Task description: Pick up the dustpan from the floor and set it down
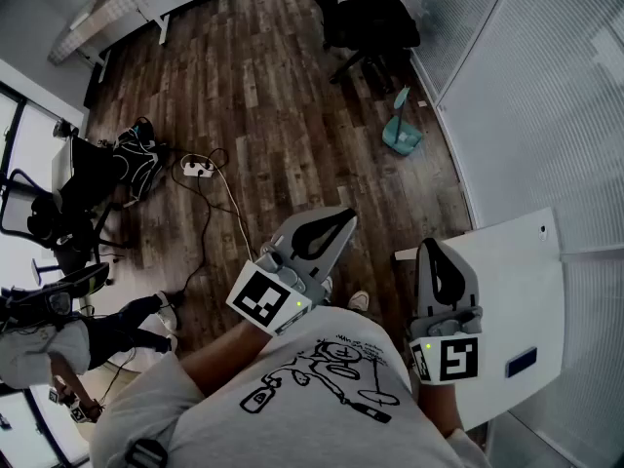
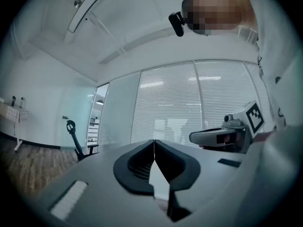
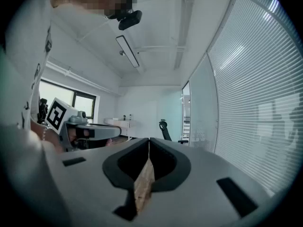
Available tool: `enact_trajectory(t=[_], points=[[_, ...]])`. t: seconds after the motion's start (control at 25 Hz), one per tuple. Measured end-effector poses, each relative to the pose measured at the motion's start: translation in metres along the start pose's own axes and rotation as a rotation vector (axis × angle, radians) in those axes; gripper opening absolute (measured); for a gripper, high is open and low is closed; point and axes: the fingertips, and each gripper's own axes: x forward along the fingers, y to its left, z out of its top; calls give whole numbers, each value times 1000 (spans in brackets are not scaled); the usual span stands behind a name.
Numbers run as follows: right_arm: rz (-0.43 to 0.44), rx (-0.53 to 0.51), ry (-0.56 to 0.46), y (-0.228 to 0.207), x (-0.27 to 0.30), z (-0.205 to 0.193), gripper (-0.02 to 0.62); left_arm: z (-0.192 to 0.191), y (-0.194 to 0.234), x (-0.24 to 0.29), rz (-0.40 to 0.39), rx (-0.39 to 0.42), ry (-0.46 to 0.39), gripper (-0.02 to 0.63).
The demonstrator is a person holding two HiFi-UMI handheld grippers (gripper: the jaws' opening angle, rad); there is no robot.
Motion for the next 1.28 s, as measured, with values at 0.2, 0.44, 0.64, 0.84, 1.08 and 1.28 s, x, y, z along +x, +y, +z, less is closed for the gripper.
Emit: enact_trajectory(t=[0.2,0.44,0.64,0.84,1.08,1.28], points=[[0,-3,6,-1,2,-2,8,-1,-1,0,-8,-18,2,2],[-9,-16,-9,16,3,0,9,0,6,-17,-7,-22,-7,2],[-16,0,1,30,10,-4,9,-3,16,-32,-4,-29,-6,2],[-20,-2,9,60,23,-3,9,-6,36,-62,4,-37,-2,2],[-41,-11,27,74,31,-8,9,-12,54,-77,6,-49,10,2],[-44,8,49,71,38,-16,9,-13,60,-74,6,-52,10,2]])
